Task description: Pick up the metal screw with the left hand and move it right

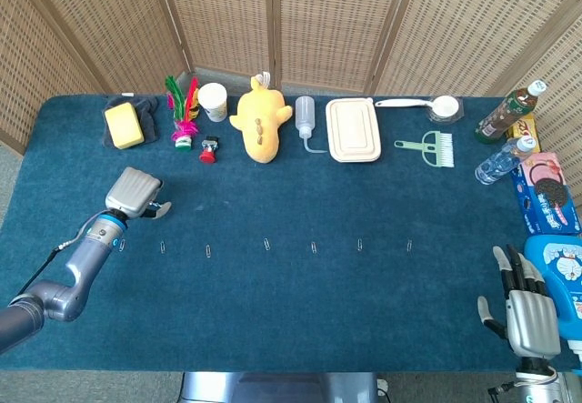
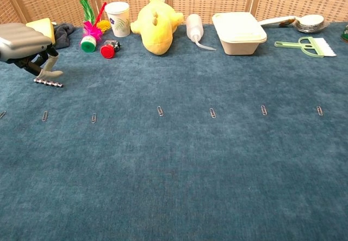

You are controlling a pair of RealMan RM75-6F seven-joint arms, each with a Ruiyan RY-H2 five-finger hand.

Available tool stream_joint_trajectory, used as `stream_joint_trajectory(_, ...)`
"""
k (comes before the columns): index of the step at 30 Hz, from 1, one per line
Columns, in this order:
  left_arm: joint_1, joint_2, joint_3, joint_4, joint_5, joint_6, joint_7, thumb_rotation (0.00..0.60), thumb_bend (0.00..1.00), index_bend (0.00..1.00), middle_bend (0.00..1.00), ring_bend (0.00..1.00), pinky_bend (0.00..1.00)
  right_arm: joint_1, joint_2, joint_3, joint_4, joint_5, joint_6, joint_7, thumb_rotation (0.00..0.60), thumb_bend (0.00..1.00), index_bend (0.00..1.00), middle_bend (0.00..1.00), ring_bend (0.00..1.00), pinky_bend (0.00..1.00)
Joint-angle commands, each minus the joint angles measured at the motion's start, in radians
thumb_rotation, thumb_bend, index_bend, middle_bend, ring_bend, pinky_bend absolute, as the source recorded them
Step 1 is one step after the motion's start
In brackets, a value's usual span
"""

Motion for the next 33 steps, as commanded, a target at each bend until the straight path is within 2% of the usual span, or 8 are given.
stream_joint_trajectory(1, -0.001, -0.008, 0.002, 0.010, 0.004, 0.004, -0.002, 0.253, 0.62, 0.56, 0.70, 0.65, 0.70, -0.001, 0.000, 0.000, -0.001, 0.001, 0.002, -0.001, 0.600, 0.44, 0.01, 0.05, 0.08, 0.13)
stream_joint_trajectory(2, -0.002, -0.012, 0.003, 0.014, 0.006, 0.005, -0.003, 0.261, 0.62, 0.56, 0.70, 0.65, 0.70, -0.003, 0.000, -0.001, -0.001, 0.002, 0.003, -0.001, 0.600, 0.44, 0.01, 0.05, 0.08, 0.13)
stream_joint_trajectory(7, -0.006, -0.029, 0.002, 0.033, 0.017, 0.015, -0.010, 0.385, 0.62, 0.57, 0.70, 0.65, 0.70, -0.007, 0.002, -0.002, -0.001, 0.003, 0.008, -0.002, 0.600, 0.44, 0.01, 0.05, 0.08, 0.13)
stream_joint_trajectory(13, -0.010, -0.039, -0.005, 0.038, 0.023, 0.020, -0.035, 0.460, 0.62, 0.57, 0.70, 0.65, 0.70, -0.011, 0.005, -0.002, -0.005, 0.000, 0.017, -0.003, 0.600, 0.44, 0.01, 0.05, 0.08, 0.13)
stream_joint_trajectory(21, -0.008, -0.038, 0.001, 0.039, 0.030, 0.019, -0.046, 0.448, 0.60, 0.56, 0.69, 0.65, 0.70, -0.014, 0.006, -0.005, -0.007, -0.001, 0.018, -0.001, 0.600, 0.44, 0.01, 0.05, 0.08, 0.13)
stream_joint_trajectory(25, -0.009, -0.030, 0.006, 0.034, 0.030, 0.006, -0.054, 0.344, 0.57, 0.53, 0.69, 0.65, 0.70, -0.015, 0.008, -0.005, -0.008, -0.002, 0.020, 0.000, 0.600, 0.44, 0.01, 0.05, 0.08, 0.13)
stream_joint_trajectory(27, -0.010, -0.023, 0.006, 0.028, 0.028, -0.002, -0.061, 0.313, 0.56, 0.53, 0.69, 0.65, 0.70, -0.016, 0.009, -0.005, -0.009, -0.002, 0.021, 0.000, 0.600, 0.44, 0.01, 0.05, 0.08, 0.13)
stream_joint_trajectory(33, -0.010, -0.015, 0.013, 0.024, 0.035, -0.008, -0.065, 0.340, 0.56, 0.54, 0.69, 0.65, 0.70, -0.019, 0.010, -0.006, -0.011, -0.002, 0.024, -0.001, 0.600, 0.44, 0.01, 0.05, 0.08, 0.13)
